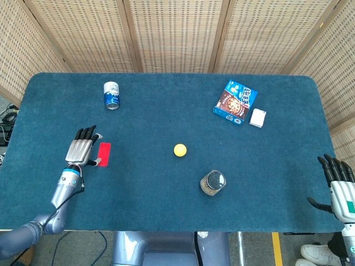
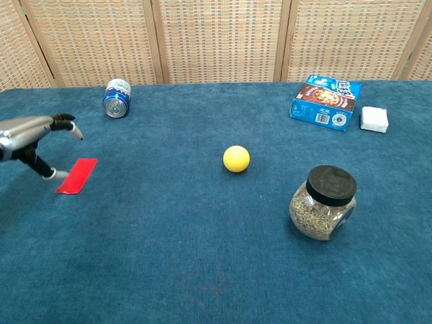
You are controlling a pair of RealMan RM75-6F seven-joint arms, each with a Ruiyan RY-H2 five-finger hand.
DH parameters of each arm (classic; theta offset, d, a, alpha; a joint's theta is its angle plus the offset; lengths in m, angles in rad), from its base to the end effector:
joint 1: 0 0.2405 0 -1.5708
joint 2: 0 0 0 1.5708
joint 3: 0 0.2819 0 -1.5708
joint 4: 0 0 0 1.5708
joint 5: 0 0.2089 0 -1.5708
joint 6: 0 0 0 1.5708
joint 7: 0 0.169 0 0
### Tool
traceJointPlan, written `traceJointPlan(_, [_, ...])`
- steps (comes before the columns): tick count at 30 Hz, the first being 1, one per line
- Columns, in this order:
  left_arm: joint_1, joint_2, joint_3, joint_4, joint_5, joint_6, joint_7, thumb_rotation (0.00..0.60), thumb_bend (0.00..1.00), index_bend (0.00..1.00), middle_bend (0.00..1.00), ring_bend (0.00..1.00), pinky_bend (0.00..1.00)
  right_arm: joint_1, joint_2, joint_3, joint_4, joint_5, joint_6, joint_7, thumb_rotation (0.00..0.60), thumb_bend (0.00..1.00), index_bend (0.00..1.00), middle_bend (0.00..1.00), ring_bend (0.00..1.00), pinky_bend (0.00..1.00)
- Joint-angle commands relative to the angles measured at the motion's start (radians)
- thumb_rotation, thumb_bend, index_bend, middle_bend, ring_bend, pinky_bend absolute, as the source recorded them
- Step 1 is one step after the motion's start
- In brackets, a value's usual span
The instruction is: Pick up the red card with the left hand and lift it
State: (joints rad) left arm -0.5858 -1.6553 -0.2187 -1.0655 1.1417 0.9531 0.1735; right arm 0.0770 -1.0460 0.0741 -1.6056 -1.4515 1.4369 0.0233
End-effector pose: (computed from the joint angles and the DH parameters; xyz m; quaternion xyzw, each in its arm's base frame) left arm -0.2879 0.4005 -0.0071 -0.6576 -0.4224 -0.3232 0.5336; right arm -0.3488 -0.2105 0.1981 0.5892 -0.3902 0.3585 0.6099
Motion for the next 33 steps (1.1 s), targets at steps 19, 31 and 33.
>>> traceJointPlan(19, [0.026, 0.144, 0.094, -0.135, 0.065, -0.055, -0.07, 0.6, 0.26, 0.5, 0.0, 0.0, 0.0, -0.001, 0.003, -0.001, -0.003, -0.002, 0.002, 0.0, 0.6, 0.0, 0.0, 0.0, 0.0, 0.0])
traceJointPlan(31, [0.013, 0.105, 0.09, -0.087, 0.023, -0.076, -0.025, 0.6, 0.32, 0.51, 0.0, 0.0, 0.0, 0.0, 0.002, 0.0, -0.001, 0.003, -0.003, 0.002, 0.6, 0.0, 0.0, 0.0, 0.0, 0.0])
traceJointPlan(33, [0.011, 0.102, 0.092, -0.085, 0.022, -0.079, -0.022, 0.6, 0.31, 0.51, 0.0, 0.0, 0.0, 0.0, 0.002, 0.0, -0.001, 0.004, -0.004, 0.001, 0.6, 0.0, 0.0, 0.0, 0.0, 0.0])
